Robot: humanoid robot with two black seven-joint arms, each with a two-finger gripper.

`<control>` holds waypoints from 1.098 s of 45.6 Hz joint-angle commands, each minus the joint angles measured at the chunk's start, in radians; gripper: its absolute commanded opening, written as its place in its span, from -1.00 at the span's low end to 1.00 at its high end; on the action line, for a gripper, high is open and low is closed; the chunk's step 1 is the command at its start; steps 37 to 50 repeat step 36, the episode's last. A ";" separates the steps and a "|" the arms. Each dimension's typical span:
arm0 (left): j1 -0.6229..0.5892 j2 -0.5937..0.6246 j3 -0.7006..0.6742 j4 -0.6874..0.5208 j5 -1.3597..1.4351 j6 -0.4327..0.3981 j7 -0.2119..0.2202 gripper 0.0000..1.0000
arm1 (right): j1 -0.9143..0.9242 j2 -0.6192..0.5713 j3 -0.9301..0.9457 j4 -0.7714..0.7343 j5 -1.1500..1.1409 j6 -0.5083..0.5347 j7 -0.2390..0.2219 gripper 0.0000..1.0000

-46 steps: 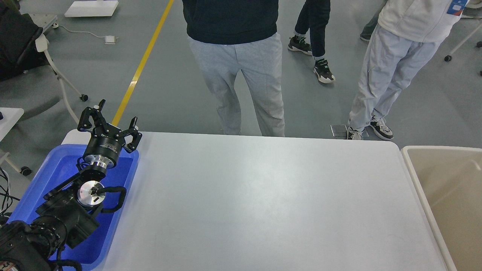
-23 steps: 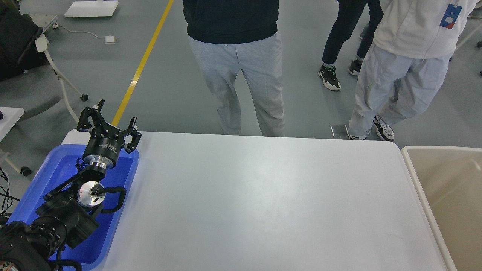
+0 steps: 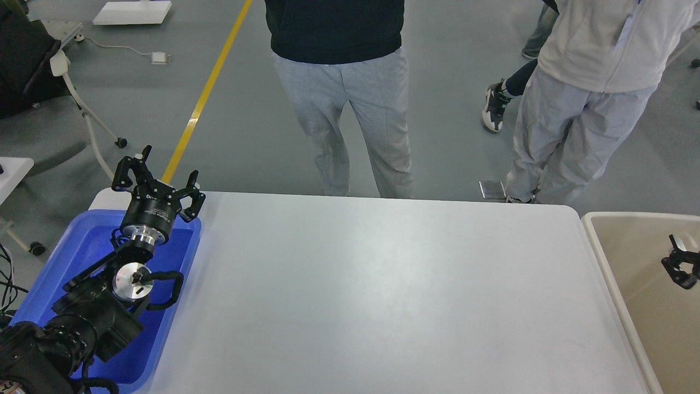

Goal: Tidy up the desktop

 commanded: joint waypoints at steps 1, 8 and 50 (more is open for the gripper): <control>0.000 -0.002 0.000 0.000 0.001 0.000 0.000 1.00 | -0.102 0.110 0.131 0.288 -0.158 -0.051 0.046 1.00; 0.000 0.000 0.000 0.000 0.001 0.000 0.000 1.00 | -0.108 0.254 0.223 0.289 -0.304 -0.143 0.049 1.00; 0.000 -0.002 0.000 0.000 -0.001 0.000 0.000 1.00 | -0.047 0.329 0.225 0.257 -0.333 -0.143 0.048 1.00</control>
